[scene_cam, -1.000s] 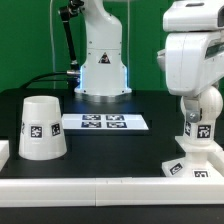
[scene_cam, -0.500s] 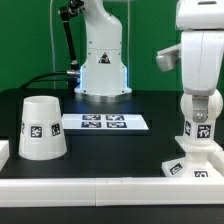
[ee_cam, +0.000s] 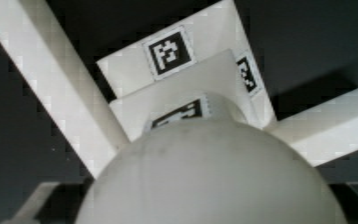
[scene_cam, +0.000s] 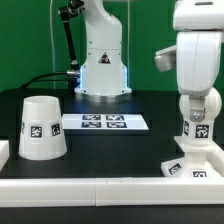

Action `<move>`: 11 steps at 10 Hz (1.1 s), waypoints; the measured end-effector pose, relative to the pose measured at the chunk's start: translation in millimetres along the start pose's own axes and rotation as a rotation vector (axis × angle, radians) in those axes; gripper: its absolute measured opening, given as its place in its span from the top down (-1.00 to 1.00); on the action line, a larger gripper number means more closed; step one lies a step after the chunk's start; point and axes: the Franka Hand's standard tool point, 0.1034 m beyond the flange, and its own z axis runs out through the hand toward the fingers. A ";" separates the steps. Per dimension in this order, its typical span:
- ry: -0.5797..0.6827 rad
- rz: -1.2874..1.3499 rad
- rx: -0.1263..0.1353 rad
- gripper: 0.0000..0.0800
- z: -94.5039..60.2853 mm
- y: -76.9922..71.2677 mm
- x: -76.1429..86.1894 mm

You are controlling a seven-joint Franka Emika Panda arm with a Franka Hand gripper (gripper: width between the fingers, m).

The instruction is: Assemble lamp

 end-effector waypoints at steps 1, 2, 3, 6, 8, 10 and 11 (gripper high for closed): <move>0.003 0.070 -0.004 -0.44 0.0 1.1 -2.4; 0.020 0.225 -0.006 -0.44 0.0 2.4 -1.5; 0.042 0.366 -0.011 -0.44 0.3 3.3 -0.4; 0.053 0.619 0.003 -0.44 -0.2 4.4 -0.3; 0.056 0.753 0.008 -0.44 -0.3 4.4 0.3; 0.058 0.866 0.011 -0.44 -0.5 4.7 0.4; 0.059 0.913 0.013 -0.44 -0.6 4.9 0.2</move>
Offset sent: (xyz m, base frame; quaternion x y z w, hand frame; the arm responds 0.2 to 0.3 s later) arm -0.0017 0.0011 -0.0027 0.0203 0.0157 0.3127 0.9495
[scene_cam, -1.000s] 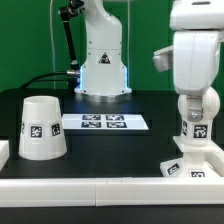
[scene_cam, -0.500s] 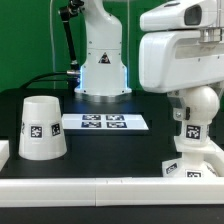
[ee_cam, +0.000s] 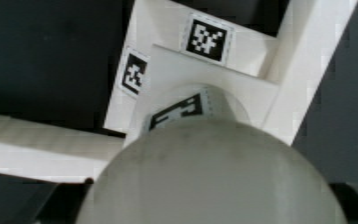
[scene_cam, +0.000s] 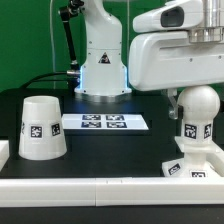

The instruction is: Assemble lamp

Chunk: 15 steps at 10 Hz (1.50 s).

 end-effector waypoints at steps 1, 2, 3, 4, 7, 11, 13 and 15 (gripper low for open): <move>0.000 0.146 0.005 -0.44 -0.7 1.4 -0.7; 0.000 0.266 0.009 -0.44 -0.8 0.9 -0.8; -0.001 0.377 0.016 -0.44 -0.7 0.6 -0.9; -0.006 0.513 0.025 -0.44 -0.2 -0.3 -1.6; -0.035 0.822 0.042 -0.44 2.0 -6.4 -2.3; -0.047 1.064 0.052 -0.44 2.8 -5.3 -2.3; -0.054 1.230 0.060 -0.44 2.5 -5.3 -2.1; -0.056 1.389 0.093 -0.44 2.7 -3.2 -3.4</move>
Offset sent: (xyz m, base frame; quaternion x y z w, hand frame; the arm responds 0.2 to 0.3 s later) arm -0.0118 -0.0002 -0.0026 0.0084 -0.0293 0.2829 0.9587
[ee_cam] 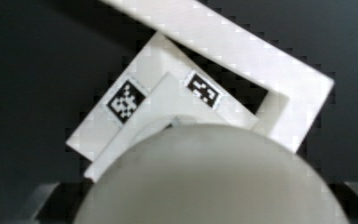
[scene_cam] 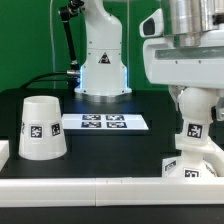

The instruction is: Assemble lamp

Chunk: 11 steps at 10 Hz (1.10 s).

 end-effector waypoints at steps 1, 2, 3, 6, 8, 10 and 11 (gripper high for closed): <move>-0.001 0.006 0.001 -0.44 -0.2 -0.6 -1.2; -0.001 -0.003 0.000 -0.51 0.3 -0.4 -1.3; -0.001 -0.005 0.000 -0.70 0.4 -0.4 -1.6; 0.025 -0.254 -0.024 -0.74 -1.8 4.7 -6.1; 0.039 -0.464 -0.049 -0.75 -4.4 11.5 -25.1; 0.032 -0.511 -0.059 -0.75 -6.7 20.3 -38.5; 0.029 -0.507 -0.058 -0.75 -5.6 20.4 -38.8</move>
Offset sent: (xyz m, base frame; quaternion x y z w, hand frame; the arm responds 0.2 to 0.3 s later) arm 0.0000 0.0000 0.0000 0.0000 0.0000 0.0000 1.0000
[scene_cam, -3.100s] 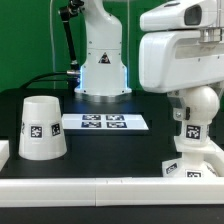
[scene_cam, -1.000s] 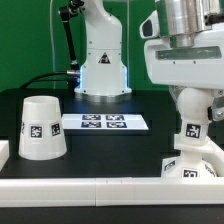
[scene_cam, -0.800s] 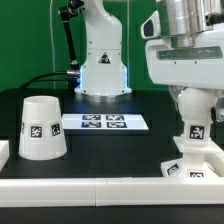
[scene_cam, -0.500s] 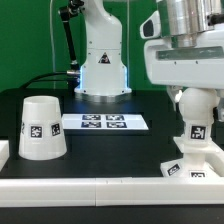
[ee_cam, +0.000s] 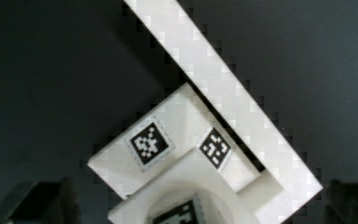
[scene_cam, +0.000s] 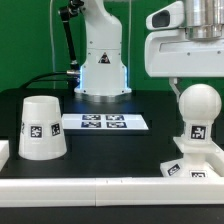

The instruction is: Assemble lamp

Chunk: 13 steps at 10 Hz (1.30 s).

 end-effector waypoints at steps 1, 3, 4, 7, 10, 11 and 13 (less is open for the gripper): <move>-0.001 -0.001 0.000 -0.75 0.5 -0.1 -0.4; 0.010 -0.274 -0.050 -0.75 -0.7 3.3 -8.2; 0.008 -0.385 -0.061 -0.75 0.0 9.4 -13.8; -0.003 -0.450 -0.068 -0.75 0.8 21.8 -12.0; -0.006 -0.645 -0.100 -0.75 -0.8 58.7 8.3; 0.003 -0.657 -0.105 -0.75 -1.5 81.9 16.8; 0.003 -0.657 -0.112 -0.75 -10.4 117.2 37.1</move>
Offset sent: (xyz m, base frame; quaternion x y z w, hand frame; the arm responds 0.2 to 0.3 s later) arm -0.0352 -0.0102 0.0014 -0.0773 0.0465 -0.3447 0.9344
